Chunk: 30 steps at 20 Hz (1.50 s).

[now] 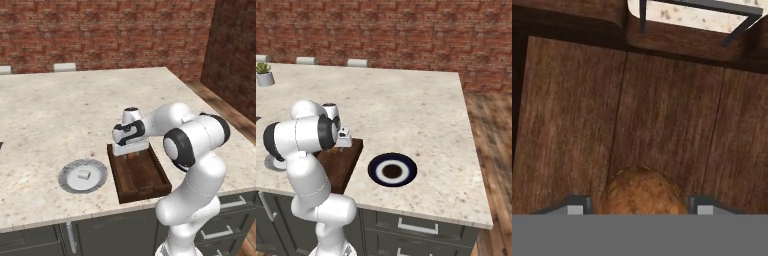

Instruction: Move the dessert items from the plates to the tray.

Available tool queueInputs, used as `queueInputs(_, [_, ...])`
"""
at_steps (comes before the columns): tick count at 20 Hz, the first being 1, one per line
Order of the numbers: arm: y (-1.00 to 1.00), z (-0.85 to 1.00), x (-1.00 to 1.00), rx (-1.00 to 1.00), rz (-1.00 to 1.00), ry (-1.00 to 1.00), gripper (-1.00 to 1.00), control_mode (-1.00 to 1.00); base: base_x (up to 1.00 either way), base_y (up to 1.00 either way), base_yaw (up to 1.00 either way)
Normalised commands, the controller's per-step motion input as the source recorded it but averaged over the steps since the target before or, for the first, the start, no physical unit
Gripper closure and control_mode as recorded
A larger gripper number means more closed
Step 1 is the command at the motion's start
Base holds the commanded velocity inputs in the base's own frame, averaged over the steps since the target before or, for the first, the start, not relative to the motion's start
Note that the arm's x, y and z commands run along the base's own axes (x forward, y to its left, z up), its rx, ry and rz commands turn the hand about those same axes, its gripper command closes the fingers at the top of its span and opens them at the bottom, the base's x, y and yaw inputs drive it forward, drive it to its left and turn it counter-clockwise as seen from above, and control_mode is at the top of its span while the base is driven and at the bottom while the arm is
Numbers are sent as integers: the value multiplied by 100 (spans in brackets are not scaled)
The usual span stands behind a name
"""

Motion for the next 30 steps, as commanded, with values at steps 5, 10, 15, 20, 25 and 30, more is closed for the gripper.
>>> queueInputs(5, [1,32,-14,0,0,0,-100,-100,0,0,0])
queueInputs(10, [5,45,-19,0,0,-3,-100,-100,0,0,0])
queueInputs(15, [14,45,-35,0,0,-4,-100,-100,0,0,0])
queueInputs(20, [30,29,-46,0,6,-3,-100,-100,0,0,0])
queueInputs(25, [44,11,-46,1,12,-5,-100,-100,0,0,0])
queueInputs(30, [52,0,-37,5,17,-9,-100,-100,0,0,0])
